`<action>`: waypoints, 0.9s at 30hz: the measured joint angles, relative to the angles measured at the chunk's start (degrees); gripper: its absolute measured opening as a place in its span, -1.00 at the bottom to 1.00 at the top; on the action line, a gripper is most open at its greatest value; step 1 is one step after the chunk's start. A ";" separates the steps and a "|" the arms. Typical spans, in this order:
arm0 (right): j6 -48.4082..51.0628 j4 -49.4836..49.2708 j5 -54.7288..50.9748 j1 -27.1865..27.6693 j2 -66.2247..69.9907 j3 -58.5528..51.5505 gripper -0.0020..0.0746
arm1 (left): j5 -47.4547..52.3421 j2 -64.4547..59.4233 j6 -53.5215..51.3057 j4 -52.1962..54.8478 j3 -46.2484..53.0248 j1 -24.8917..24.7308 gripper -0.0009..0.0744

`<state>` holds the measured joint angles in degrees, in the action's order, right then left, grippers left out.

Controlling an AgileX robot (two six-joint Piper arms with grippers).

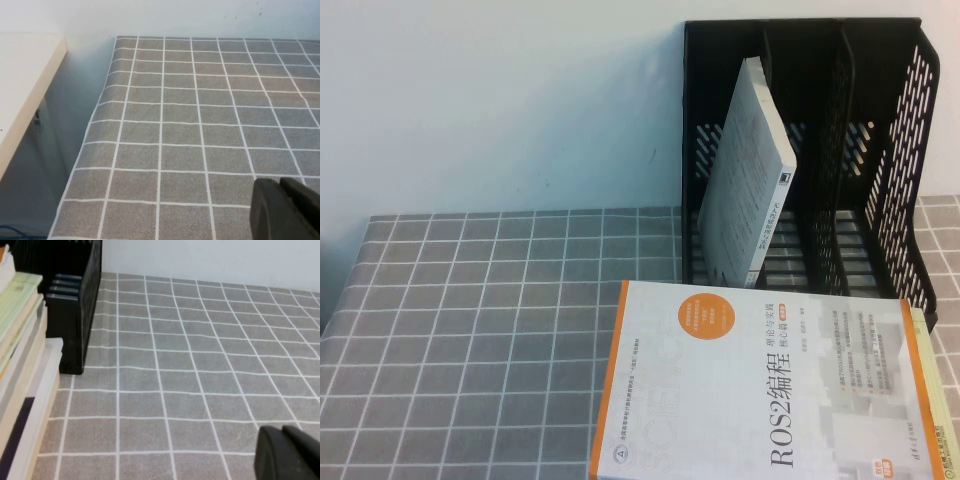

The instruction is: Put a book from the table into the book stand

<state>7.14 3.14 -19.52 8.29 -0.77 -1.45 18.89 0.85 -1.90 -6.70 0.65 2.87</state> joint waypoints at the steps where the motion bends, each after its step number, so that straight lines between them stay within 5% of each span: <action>1: 0.00 0.00 0.00 0.00 0.00 0.00 -0.95 | 0.00 0.00 0.00 0.00 0.00 0.00 -0.98; 27: 0.00 0.00 0.00 0.00 0.00 0.00 -0.95 | -0.14 0.00 2.72 -0.08 0.04 0.00 -0.98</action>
<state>7.14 3.14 -19.52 8.29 -0.77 -1.45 18.75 0.85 0.82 -6.78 0.69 2.87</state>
